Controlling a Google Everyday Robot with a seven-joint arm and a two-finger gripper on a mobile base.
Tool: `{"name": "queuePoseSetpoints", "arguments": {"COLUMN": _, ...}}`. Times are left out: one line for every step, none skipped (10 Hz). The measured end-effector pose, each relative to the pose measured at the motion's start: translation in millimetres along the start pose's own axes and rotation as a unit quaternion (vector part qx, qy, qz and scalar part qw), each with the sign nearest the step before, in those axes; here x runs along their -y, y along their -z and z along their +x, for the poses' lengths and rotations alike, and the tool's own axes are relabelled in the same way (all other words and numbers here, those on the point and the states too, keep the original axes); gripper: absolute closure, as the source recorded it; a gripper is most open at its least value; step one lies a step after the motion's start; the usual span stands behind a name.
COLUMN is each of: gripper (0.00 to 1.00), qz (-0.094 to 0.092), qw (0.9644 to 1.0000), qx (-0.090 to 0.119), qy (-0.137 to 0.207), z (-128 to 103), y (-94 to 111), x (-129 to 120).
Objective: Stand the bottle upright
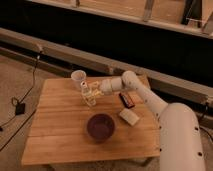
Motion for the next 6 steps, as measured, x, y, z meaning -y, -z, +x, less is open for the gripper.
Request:
{"name": "queuePoseSetpoints", "arguments": {"gripper": 0.97, "qz": 0.009, "qw": 1.0000, "qx": 0.001, "qy": 0.003, "z": -1, "y": 4, "x": 5}}
{"name": "queuePoseSetpoints", "arguments": {"gripper": 0.97, "qz": 0.020, "qw": 0.9998, "qx": 0.007, "qy": 0.006, "z": -5, "y": 8, "x": 11}}
{"name": "queuePoseSetpoints", "arguments": {"gripper": 0.97, "qz": 0.034, "qw": 0.9992, "qx": 0.017, "qy": 0.010, "z": -12, "y": 15, "x": 17}}
{"name": "queuePoseSetpoints", "arguments": {"gripper": 0.97, "qz": 0.040, "qw": 0.9989, "qx": 0.022, "qy": 0.012, "z": -14, "y": 19, "x": 19}}
{"name": "queuePoseSetpoints", "arguments": {"gripper": 0.97, "qz": 0.047, "qw": 0.9985, "qx": 0.027, "qy": 0.013, "z": -16, "y": 22, "x": 20}}
{"name": "queuePoseSetpoints", "arguments": {"gripper": 0.97, "qz": 0.053, "qw": 0.9980, "qx": 0.031, "qy": 0.013, "z": -16, "y": 24, "x": 21}}
